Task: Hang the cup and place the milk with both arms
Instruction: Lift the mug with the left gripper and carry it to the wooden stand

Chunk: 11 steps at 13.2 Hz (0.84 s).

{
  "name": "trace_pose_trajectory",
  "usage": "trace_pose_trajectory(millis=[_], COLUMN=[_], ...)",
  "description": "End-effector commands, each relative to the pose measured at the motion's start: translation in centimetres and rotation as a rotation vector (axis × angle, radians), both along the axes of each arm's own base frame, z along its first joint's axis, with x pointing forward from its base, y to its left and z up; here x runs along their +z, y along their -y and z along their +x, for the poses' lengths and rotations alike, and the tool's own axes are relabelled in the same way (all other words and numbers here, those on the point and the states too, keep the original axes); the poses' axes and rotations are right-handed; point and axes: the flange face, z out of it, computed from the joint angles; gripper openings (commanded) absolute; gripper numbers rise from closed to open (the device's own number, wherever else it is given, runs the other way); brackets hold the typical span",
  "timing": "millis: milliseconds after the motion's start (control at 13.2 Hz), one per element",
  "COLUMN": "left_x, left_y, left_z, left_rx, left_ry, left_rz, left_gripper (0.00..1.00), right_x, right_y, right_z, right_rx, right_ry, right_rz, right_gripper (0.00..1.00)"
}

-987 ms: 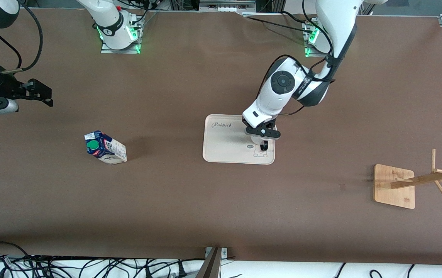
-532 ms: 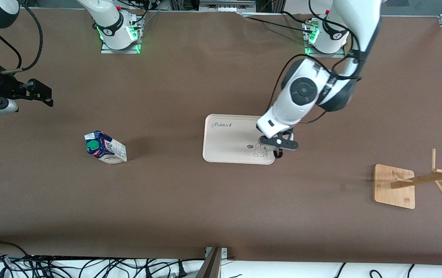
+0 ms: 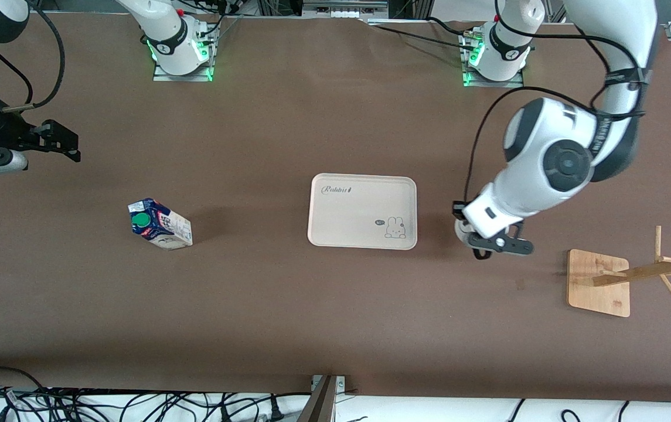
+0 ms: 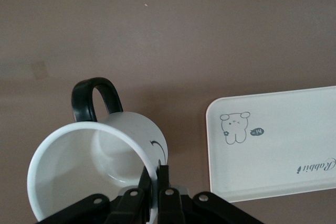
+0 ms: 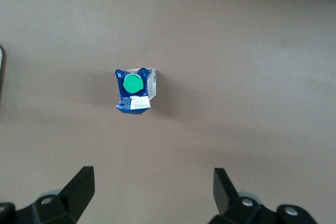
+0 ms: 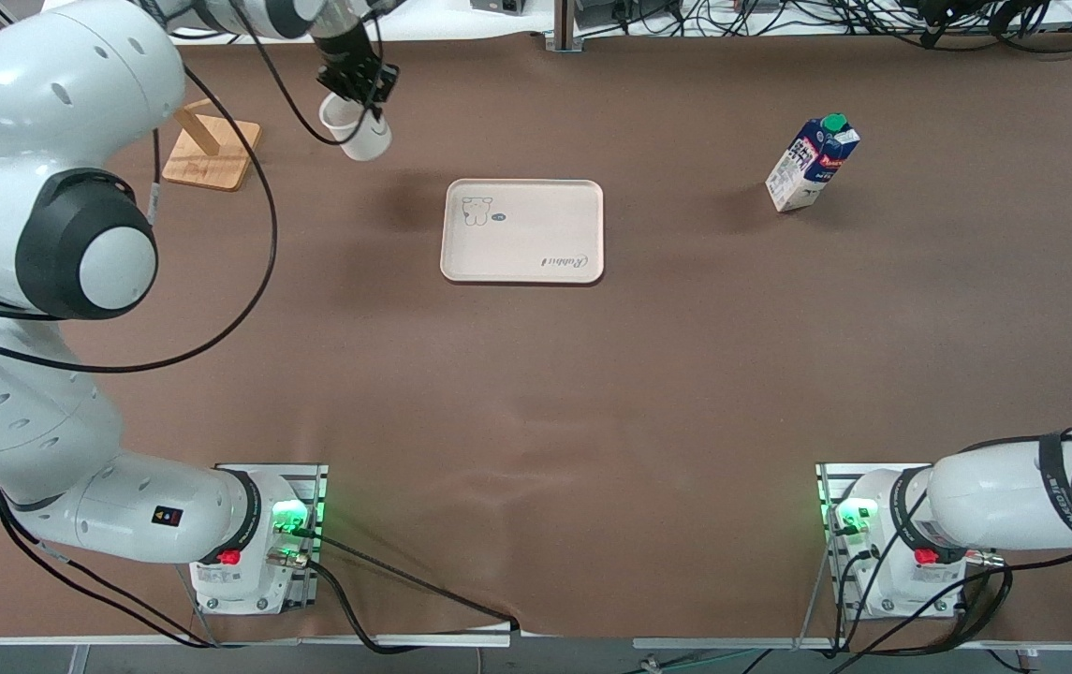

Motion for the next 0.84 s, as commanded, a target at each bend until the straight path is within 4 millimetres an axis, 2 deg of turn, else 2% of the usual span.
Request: trace_pose_trajectory(millis=[0, 228, 380, 684, 759], left_x=[1.1, 2.0, 4.8, 7.8, 8.9], left_y=[-1.2, -2.0, -2.9, -7.1, -9.0], left_z=[0.7, 0.8, 1.9, 3.0, 3.1], left_rx=[-0.008, -0.025, -0.022, -0.044, -0.057], left_ry=[-0.004, 0.015, 0.081, 0.102, 0.109], left_rz=[0.015, 0.072, 0.1, 0.099, 0.1], left_gripper=[0.0, 0.0, 0.0, 0.0, 0.0], right_x=[0.4, 0.4, 0.4, 0.4, 0.3], right_y=[0.1, 0.0, 0.0, 0.0, 0.0], right_z=[0.3, 0.2, 0.2, 0.2, 0.2], right_rx=[-0.005, -0.004, -0.002, -0.004, -0.004], right_ry=[0.008, 0.003, 0.005, 0.002, 0.0], right_rz=[-0.001, -0.003, -0.002, -0.001, -0.003], right_gripper=[1.0, 1.0, 1.0, 1.0, 1.0])
